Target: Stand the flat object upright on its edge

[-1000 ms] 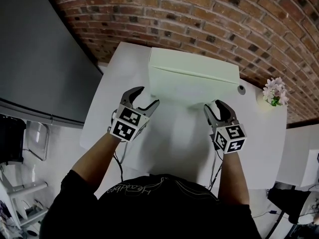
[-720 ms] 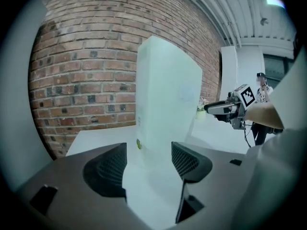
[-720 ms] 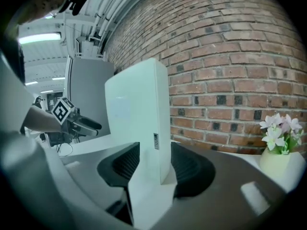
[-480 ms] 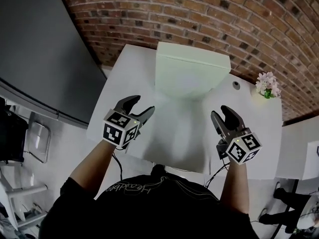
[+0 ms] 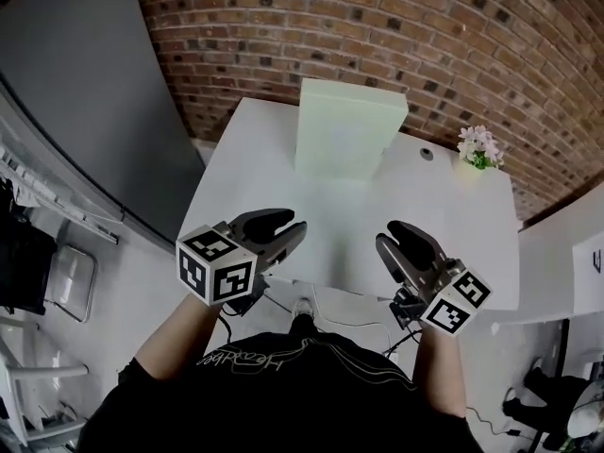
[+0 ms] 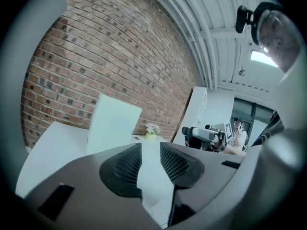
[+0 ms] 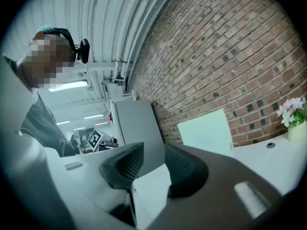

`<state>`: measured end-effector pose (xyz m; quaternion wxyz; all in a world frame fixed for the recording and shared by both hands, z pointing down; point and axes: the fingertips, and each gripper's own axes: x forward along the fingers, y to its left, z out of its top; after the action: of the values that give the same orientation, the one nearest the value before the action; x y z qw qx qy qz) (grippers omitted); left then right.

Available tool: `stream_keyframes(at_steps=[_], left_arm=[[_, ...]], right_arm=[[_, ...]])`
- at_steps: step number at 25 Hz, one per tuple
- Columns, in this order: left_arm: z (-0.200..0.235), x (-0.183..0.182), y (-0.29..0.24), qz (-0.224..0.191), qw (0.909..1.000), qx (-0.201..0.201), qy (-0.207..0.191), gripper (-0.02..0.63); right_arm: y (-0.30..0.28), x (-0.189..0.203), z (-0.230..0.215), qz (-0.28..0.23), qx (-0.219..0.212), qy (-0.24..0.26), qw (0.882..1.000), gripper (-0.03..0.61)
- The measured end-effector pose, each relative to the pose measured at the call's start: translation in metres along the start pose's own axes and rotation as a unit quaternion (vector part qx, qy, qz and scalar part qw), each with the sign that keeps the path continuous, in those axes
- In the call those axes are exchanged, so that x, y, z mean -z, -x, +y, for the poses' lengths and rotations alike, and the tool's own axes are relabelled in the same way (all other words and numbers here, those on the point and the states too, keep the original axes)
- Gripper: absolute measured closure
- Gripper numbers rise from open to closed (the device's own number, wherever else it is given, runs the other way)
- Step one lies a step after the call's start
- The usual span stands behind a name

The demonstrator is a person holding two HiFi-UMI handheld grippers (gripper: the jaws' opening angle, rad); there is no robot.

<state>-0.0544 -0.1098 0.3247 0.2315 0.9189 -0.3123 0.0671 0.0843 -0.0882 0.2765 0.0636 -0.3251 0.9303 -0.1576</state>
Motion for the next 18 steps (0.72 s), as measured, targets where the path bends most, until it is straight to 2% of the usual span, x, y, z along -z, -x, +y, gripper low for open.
stream_keyframes(at_steps=[2, 3, 4, 8, 18], left_arm=[[-0.029, -0.001, 0.017, -0.017, 0.9995, 0.025, 0.006, 0.557], [-0.043, 0.000, 0.025, -0.024, 0.9990, 0.036, 0.005, 0.600], [-0.057, 0.000, 0.032, -0.031, 0.9984, 0.048, 0.002, 0.611], [-0.093, 0.002, 0.058, -0.047, 0.9958, 0.079, -0.005, 0.611], [-0.128, 0.018, 0.083, -0.045, 0.9945, 0.087, -0.038, 0.611]], right_arm=[[0.008, 0.001, 0.030, -0.009, -0.016, -0.006, 1.000, 0.487], [0.012, 0.002, 0.044, -0.015, -0.024, -0.011, 1.000, 0.557], [0.017, 0.003, 0.057, -0.020, -0.033, -0.017, 0.999, 0.574], [0.025, 0.013, 0.099, -0.021, -0.059, -0.030, 0.998, 0.575], [0.042, 0.027, 0.130, -0.031, -0.049, -0.057, 0.997, 0.575]])
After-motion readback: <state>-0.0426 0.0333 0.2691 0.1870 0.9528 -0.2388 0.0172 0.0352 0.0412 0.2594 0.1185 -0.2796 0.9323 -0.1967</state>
